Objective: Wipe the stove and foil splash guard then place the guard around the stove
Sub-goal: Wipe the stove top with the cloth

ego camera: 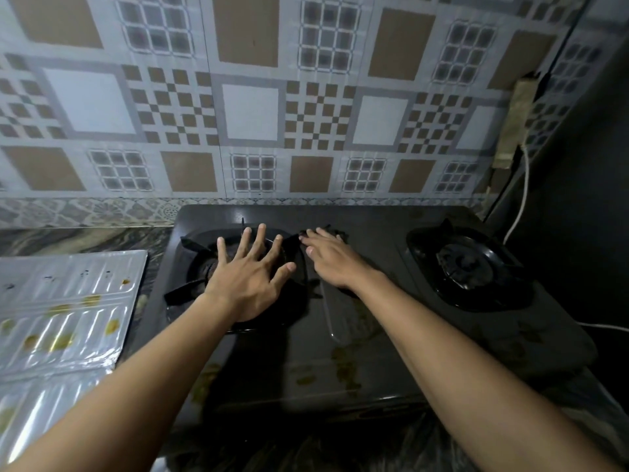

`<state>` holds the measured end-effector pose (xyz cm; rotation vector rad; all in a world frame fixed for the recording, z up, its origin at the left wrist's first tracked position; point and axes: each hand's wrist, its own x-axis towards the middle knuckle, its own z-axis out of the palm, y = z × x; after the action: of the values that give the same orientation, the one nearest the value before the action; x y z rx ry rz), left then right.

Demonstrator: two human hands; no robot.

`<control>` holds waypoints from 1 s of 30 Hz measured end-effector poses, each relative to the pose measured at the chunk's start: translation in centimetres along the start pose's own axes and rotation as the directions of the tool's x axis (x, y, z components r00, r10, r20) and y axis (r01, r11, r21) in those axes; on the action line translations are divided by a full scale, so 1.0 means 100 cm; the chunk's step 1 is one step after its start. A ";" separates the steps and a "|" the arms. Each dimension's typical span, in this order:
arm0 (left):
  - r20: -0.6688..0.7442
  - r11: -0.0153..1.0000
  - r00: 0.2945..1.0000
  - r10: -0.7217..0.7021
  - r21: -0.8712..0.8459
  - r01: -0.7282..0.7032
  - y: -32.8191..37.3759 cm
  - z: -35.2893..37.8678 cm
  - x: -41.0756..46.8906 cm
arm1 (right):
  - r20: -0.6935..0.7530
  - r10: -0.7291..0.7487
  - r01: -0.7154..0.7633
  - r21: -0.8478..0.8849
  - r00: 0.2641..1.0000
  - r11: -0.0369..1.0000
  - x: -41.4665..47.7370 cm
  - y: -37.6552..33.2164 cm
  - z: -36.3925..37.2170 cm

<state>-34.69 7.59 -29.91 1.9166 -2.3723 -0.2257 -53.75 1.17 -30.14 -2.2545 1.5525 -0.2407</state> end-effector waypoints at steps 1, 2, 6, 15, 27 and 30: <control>-0.006 1.000 1.000 0.006 -0.004 -0.006 0.000 -0.001 0.000 | -0.004 -0.002 0.002 0.004 1.000 1.000 -0.010 0.000 0.002; -0.010 1.000 1.000 0.013 -0.005 -0.013 0.001 -0.002 0.001 | -0.006 -0.008 0.008 0.004 1.000 1.000 -0.020 0.000 0.004; 0.006 0.997 0.998 0.069 -0.026 -0.069 0.015 -0.003 -0.002 | 0.003 0.003 -0.002 -0.024 1.000 1.000 -0.040 0.013 0.002; 0.049 0.993 0.995 0.084 -0.084 -0.079 0.019 -0.001 -0.005 | -0.073 0.325 -0.327 -0.014 0.943 0.945 -0.065 0.087 -0.035; 0.041 0.990 0.994 0.100 -0.099 -0.096 0.020 0.003 -0.009 | -0.178 0.348 -0.360 -0.039 0.920 0.932 -0.137 0.061 -0.009; 0.051 0.991 0.994 0.098 -0.101 -0.093 0.021 0.002 -0.010 | -0.153 0.318 -0.328 -0.044 0.936 0.944 -0.118 0.032 -0.003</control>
<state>-36.49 8.96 -29.72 1.7713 -2.4304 -0.3865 -61.02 11.02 -30.27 -2.0260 2.0062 -0.2638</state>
